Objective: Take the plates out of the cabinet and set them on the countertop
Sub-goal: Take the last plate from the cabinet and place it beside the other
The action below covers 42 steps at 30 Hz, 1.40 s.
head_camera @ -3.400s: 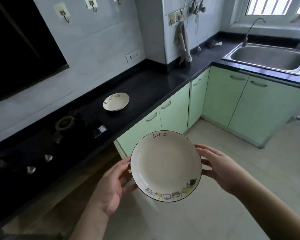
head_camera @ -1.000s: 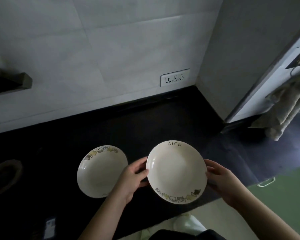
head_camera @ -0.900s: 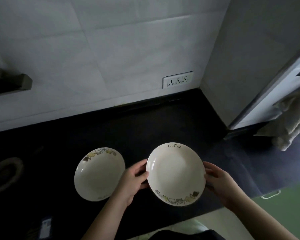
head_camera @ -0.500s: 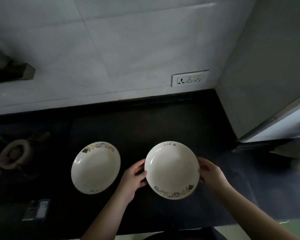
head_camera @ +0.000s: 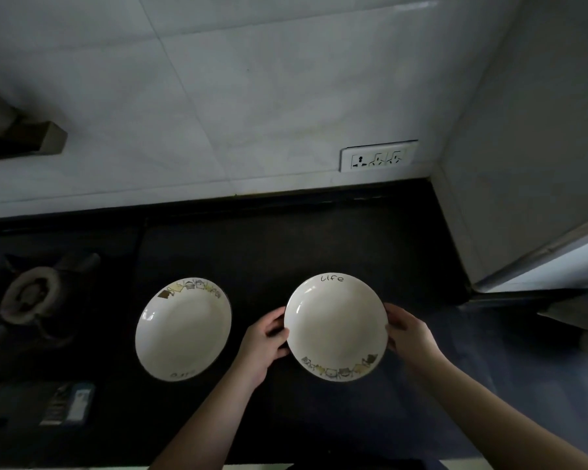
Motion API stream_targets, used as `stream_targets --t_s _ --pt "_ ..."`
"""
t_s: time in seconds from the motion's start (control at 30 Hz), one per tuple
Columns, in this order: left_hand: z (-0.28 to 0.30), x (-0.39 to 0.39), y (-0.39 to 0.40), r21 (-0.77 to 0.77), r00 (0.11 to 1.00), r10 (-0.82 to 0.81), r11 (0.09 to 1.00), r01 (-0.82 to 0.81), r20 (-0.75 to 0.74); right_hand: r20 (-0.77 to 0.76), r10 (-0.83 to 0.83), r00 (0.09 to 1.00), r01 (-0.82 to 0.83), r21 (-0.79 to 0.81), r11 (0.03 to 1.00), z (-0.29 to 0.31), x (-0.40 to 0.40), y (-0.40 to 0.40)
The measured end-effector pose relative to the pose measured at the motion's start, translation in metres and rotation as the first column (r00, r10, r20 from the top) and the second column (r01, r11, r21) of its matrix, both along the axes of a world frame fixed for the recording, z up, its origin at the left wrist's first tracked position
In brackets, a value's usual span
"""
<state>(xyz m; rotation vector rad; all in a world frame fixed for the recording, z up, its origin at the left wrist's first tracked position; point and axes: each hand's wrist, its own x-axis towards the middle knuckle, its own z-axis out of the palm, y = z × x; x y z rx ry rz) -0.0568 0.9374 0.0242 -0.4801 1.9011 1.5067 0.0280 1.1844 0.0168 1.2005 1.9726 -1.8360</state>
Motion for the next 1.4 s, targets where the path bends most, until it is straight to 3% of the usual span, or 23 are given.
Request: stream_targets --t_s 0.43,0.63,0.77,0.87,0.93,1.03,1.2,1.4 --pt "-0.003 0.001 0.006 -0.050 1.000 -0.003 0.999 0.004 0.016 0.008 0.019 1.000 -0.019 -0.027 0.999 -0.004 -0.002 0.011" --pt "0.004 0.002 0.009 -0.159 0.997 -0.079 0.984 0.078 -0.006 0.030 0.052 0.998 -0.051 -0.025 0.998 -0.005 0.001 0.015" --pt "0.009 0.007 0.008 -0.340 0.983 -0.171 0.931 0.136 -0.074 0.046 -0.118 0.992 0.118 0.004 0.993 -0.005 0.009 0.016" --pt "0.015 0.012 -0.001 -0.632 0.862 -0.489 0.712 0.306 -0.134 0.042 -0.135 0.990 0.133 0.055 0.990 -0.002 0.023 0.016" --pt "0.023 0.016 -0.007 -0.745 0.776 -0.613 0.586 0.318 -0.151 0.030 -0.095 0.995 0.093 0.072 0.993 0.001 0.032 0.015" --pt "0.037 0.025 -0.018 -0.843 0.659 -0.724 0.472 0.260 -0.202 0.002 0.033 0.999 -0.033 0.168 0.985 0.007 0.041 0.011" --pt "0.050 0.037 -0.047 -0.876 0.535 -0.791 0.449 0.177 -0.297 0.011 0.273 0.962 -0.262 0.329 0.908 0.027 0.044 -0.005" --pt "0.050 0.042 -0.095 -0.899 0.450 -0.860 0.372 0.229 -0.241 0.008 0.449 0.893 -0.381 0.543 0.748 0.060 0.038 -0.055"
